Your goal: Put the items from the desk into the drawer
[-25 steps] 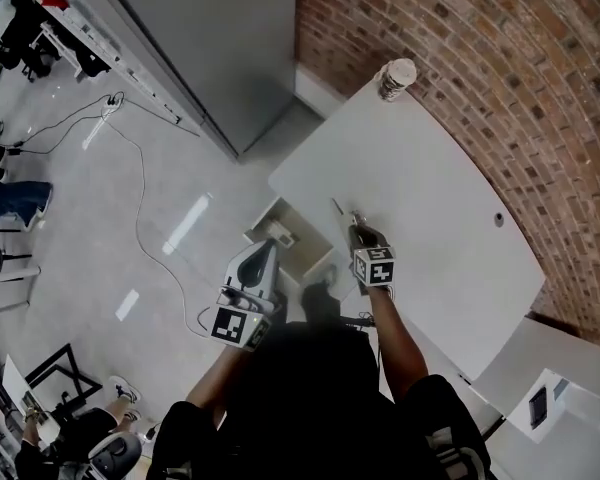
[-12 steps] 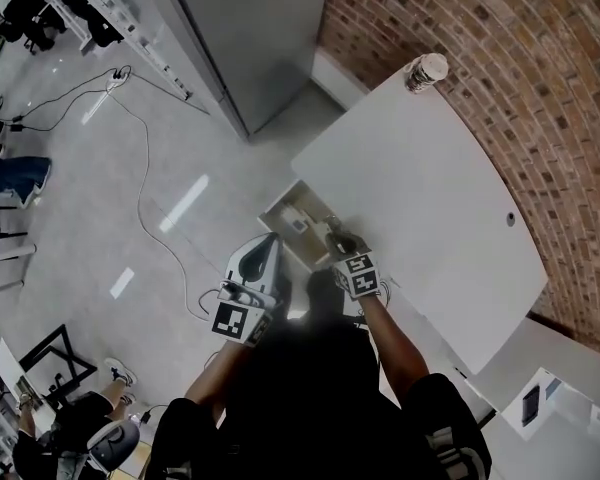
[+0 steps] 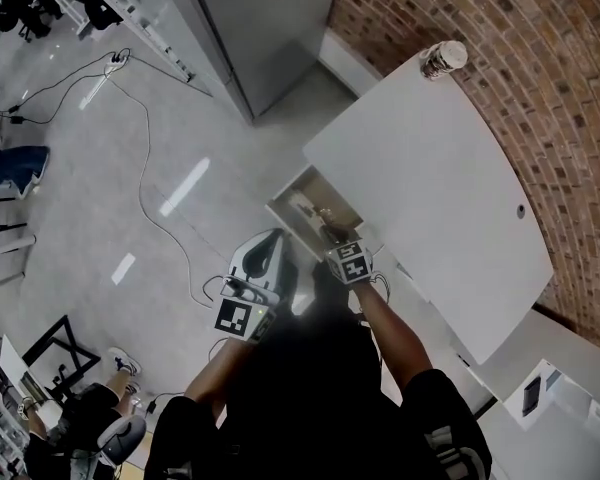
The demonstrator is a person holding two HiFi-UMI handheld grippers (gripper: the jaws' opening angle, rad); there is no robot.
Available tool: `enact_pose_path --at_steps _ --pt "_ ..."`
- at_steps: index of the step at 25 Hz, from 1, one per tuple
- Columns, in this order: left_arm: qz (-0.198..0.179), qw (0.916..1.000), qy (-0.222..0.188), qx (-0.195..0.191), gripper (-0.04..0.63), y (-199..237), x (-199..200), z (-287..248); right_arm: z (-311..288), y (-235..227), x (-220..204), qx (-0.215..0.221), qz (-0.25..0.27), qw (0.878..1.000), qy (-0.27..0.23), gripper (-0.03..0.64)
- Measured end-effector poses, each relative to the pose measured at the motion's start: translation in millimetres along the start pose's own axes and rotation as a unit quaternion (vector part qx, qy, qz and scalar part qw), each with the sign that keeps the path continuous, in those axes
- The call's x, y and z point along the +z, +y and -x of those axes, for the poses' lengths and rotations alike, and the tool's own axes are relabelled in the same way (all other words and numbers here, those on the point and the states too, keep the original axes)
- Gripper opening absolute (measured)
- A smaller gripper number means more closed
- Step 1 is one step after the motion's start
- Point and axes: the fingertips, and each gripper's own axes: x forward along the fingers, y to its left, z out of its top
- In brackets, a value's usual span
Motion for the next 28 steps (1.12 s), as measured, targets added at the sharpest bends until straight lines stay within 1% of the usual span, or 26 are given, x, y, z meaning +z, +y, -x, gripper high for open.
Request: enact_pose_path --at_steps 4,8,13,18,22,28 --pt "-0.001 1.0000 0.007 -0.001 0.005 4.8 -2.9 -2.0 -21.0 -8.2 -18.8 -0.010 -0.015 0.999 0.027 0.031" --pt "-0.001 0.9999 0.009 0.006 0.005 10.4 -7.4 -10.5 -44.2 -23.0 -38.8 -0.021 -0.024 0.999 0.041 0.031" --pt "-0.004 0.9998 0.018 -0.008 0.005 6.1 -20.4 -23.6 -62.3 -30.8 -65.3 -0.028 -0.040 0.997 0.059 0.031" --pt "-0.005 0.9994 0.032 -0.011 0.005 11.1 -36.8 -34.1 -90.1 -35.0 -98.8 -0.039 -0.047 0.994 0.088 0.031" --pt "0.002 0.9993 0.036 -0.008 0.005 17.4 -48.9 -39.2 -110.5 -42.1 -120.8 -0.044 -0.050 0.993 0.096 0.031" --pt "0.004 0.9983 0.059 -0.004 0.005 27.3 -76.4 -40.1 -131.3 -44.9 -141.6 -0.045 -0.062 0.990 0.118 0.031"
